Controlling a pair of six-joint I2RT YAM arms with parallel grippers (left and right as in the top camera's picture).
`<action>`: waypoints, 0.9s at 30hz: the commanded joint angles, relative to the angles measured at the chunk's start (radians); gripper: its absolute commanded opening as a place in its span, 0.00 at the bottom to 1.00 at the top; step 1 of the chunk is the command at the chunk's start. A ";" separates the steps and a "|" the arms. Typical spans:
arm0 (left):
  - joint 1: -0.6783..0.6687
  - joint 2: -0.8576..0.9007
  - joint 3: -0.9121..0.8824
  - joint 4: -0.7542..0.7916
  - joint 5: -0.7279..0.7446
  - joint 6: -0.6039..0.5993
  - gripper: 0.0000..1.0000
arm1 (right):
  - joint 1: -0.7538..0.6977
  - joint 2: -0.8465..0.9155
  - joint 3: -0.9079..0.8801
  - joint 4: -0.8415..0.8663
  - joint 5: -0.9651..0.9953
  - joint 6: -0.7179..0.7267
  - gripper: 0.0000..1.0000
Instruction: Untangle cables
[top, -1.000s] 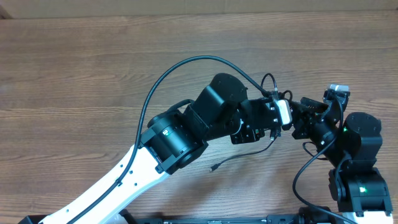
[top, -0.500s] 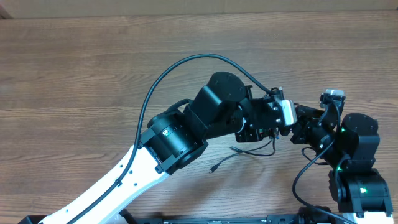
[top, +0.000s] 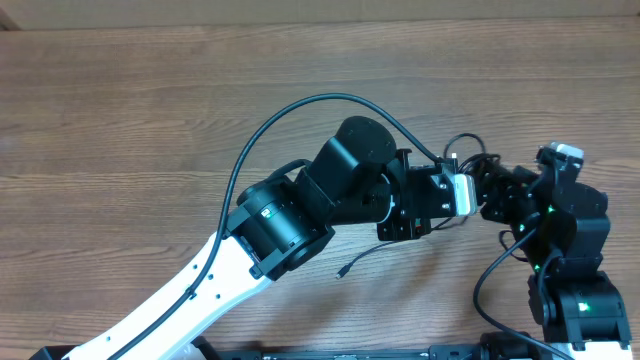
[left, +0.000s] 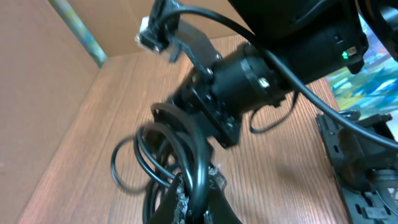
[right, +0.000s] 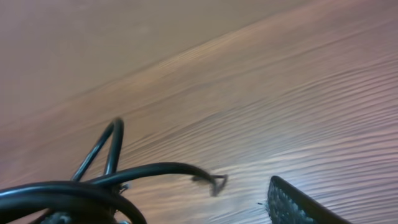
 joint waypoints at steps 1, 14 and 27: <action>-0.001 -0.055 0.038 -0.017 0.087 0.012 0.04 | -0.008 0.008 -0.006 0.003 0.276 0.020 0.64; -0.001 -0.055 0.038 -0.131 -0.391 -0.101 0.04 | -0.008 0.008 -0.006 -0.005 0.327 0.043 0.73; -0.001 -0.053 0.038 -0.103 -0.478 -0.187 0.04 | -0.008 0.008 -0.006 -0.067 -0.010 0.041 0.88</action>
